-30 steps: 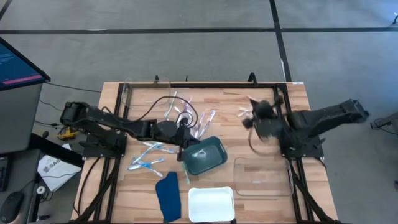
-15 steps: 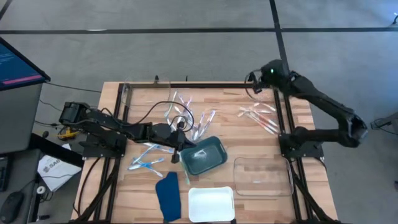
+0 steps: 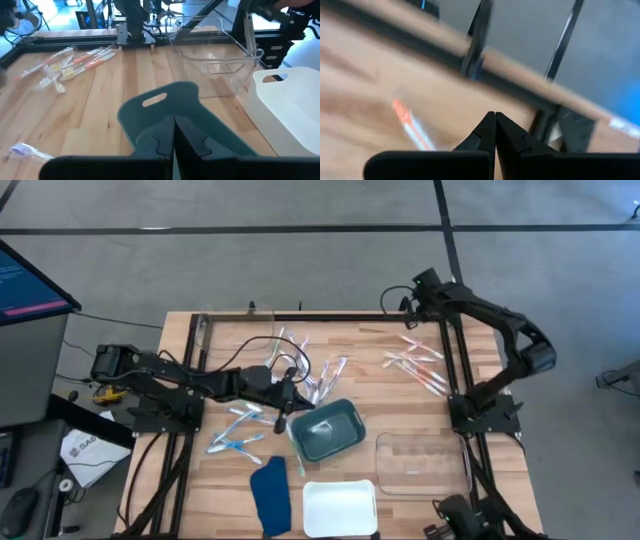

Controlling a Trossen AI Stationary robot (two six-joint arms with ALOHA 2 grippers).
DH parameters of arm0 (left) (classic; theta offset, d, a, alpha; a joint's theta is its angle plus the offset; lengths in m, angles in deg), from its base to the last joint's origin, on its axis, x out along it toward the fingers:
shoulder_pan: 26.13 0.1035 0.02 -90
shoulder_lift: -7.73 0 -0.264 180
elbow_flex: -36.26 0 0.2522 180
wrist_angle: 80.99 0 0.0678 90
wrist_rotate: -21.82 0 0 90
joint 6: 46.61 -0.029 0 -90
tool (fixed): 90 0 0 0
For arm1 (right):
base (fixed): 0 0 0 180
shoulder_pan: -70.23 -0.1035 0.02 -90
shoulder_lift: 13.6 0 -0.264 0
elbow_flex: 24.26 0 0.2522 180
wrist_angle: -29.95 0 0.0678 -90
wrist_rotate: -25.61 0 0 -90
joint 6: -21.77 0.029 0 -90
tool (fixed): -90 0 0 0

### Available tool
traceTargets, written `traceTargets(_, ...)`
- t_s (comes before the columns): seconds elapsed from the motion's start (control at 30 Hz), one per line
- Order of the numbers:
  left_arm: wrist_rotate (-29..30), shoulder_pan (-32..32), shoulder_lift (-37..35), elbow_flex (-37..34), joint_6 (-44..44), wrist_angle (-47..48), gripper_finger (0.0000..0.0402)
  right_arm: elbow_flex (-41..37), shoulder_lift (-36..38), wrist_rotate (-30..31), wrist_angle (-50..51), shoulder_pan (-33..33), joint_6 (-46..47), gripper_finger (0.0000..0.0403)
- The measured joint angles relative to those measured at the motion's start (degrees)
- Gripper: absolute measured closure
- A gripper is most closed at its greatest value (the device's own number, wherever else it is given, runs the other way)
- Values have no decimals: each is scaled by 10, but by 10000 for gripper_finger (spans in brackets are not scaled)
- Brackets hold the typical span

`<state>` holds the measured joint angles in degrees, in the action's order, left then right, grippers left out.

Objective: Pick & Place Toothbrushes
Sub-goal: Adjust the orange toothbrushes

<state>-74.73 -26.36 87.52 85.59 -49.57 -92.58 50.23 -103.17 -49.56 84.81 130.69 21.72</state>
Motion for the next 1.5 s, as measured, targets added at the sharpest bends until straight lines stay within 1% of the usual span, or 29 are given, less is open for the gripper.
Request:
traceTargets(0.2,-4,0,0,-13,-1,-3,400,28,-71,-14,67,8,1,403)
traceTargets(0.4,-5,0,0,-26,9,-17,400,31,-106,-34,76,15,15,403)
traceTargets(0.5,-14,-1,0,-31,19,-28,400,37,-109,-43,86,17,18,403)
traceTargets(0.87,-18,-17,1,-36,29,-45,400,37,-110,-47,161,16,41,403)
traceTargets(1.07,-19,-17,1,-36,32,-50,400,37,-110,-46,157,15,58,403)
traceTargets(1.17,-36,-17,1,-36,34,-56,400,41,-110,-48,149,16,82,403)
traceTargets(1.4,-58,-17,1,-36,33,-57,400,66,-109,-114,147,11,136,403)
traceTargets(1.5,-60,-17,1,-36,31,-58,400,66,-110,-121,128,-5,152,403)
